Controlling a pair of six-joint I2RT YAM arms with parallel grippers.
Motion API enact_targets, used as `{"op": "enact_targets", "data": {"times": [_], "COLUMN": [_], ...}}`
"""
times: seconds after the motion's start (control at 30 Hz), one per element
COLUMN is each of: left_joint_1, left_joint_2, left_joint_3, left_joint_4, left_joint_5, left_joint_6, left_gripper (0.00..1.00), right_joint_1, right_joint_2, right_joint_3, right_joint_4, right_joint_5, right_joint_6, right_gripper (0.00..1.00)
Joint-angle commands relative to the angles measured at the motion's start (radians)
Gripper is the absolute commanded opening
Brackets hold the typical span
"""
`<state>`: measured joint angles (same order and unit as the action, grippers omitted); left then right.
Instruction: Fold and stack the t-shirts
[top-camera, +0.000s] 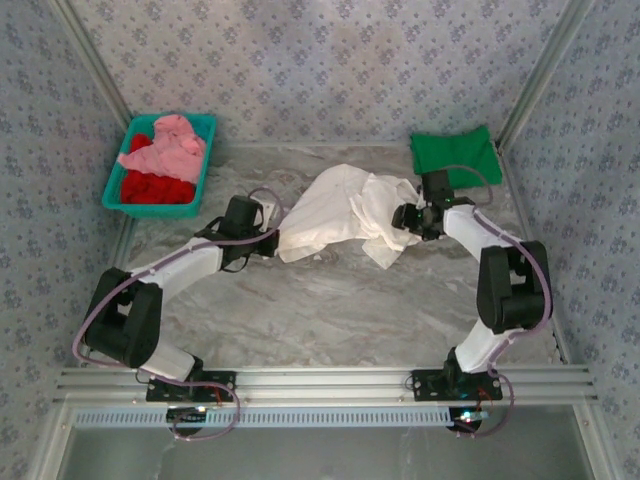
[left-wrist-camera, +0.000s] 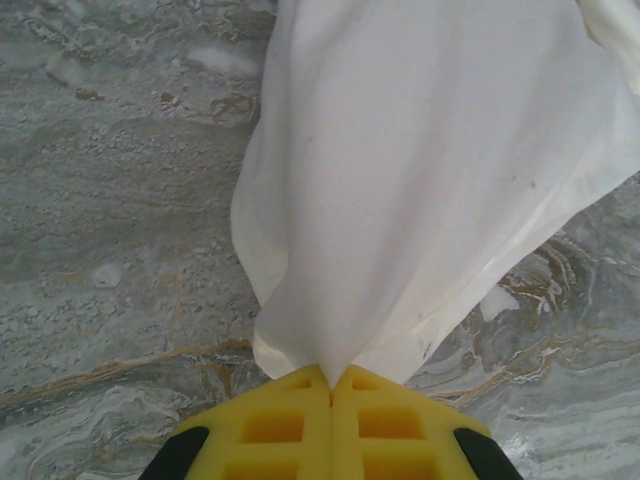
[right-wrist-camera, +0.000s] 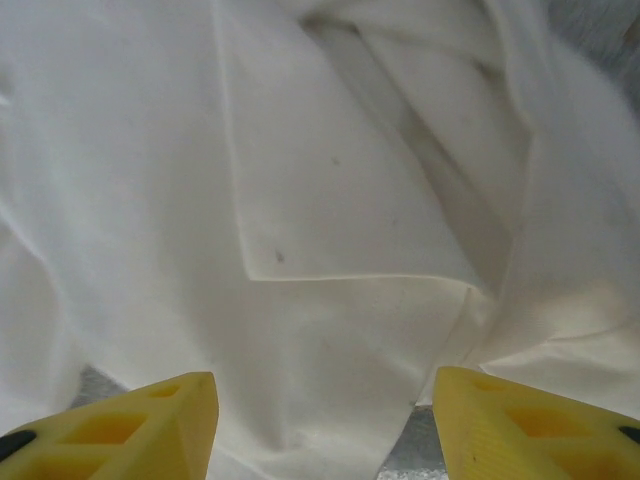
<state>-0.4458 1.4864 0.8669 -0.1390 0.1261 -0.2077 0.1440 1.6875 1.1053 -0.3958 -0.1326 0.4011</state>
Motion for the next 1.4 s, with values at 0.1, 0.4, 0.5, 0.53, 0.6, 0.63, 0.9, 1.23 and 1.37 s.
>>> {"op": "enact_targets", "data": {"times": [0.1, 0.4, 0.5, 0.53, 0.6, 0.63, 0.9, 1.23, 1.37], "left_joint_1": [0.049, 0.105, 0.131, 0.142, 0.158, 0.163, 0.183, 0.188, 0.187], "left_joint_2": [-0.048, -0.106, -0.122, -0.13, -0.157, -0.178, -0.34, -0.521, -0.576], "left_joint_3": [-0.016, -0.035, -0.031, -0.026, -0.02, -0.017, 0.041, 0.242, 0.337], "left_joint_4": [0.036, 0.081, 0.061, 0.049, 0.037, 0.035, -0.053, -0.245, -0.324], "left_joint_5": [-0.009, -0.029, -0.033, -0.032, -0.03, -0.024, -0.084, -0.11, -0.057], "left_joint_6": [-0.053, -0.085, -0.089, -0.09, -0.086, -0.076, -0.015, 0.092, 0.116], "left_gripper": [0.0, 0.0, 0.0, 0.0, 0.0, 0.0, 0.0, 0.0, 0.0], "right_joint_1": [0.017, 0.011, 0.006, 0.002, -0.004, -0.008, -0.024, 0.002, 0.045], "right_joint_2": [0.066, 0.009, -0.044, -0.07, -0.118, -0.145, -0.391, -0.7, -0.789], "right_joint_3": [0.009, -0.035, -0.036, -0.036, -0.037, -0.033, -0.038, 0.078, 0.157], "right_joint_4": [-0.011, 0.03, 0.016, 0.014, 0.013, 0.012, 0.076, 0.002, -0.055], "right_joint_5": [-0.043, -0.06, -0.056, -0.061, -0.07, -0.078, -0.136, -0.04, 0.023], "right_joint_6": [0.008, 0.019, 0.016, 0.015, 0.014, 0.01, -0.026, -0.112, -0.161], "right_gripper": [0.46, 0.08, 0.02, 0.0, 0.0, 0.0, 0.0, 0.0, 0.0]}}
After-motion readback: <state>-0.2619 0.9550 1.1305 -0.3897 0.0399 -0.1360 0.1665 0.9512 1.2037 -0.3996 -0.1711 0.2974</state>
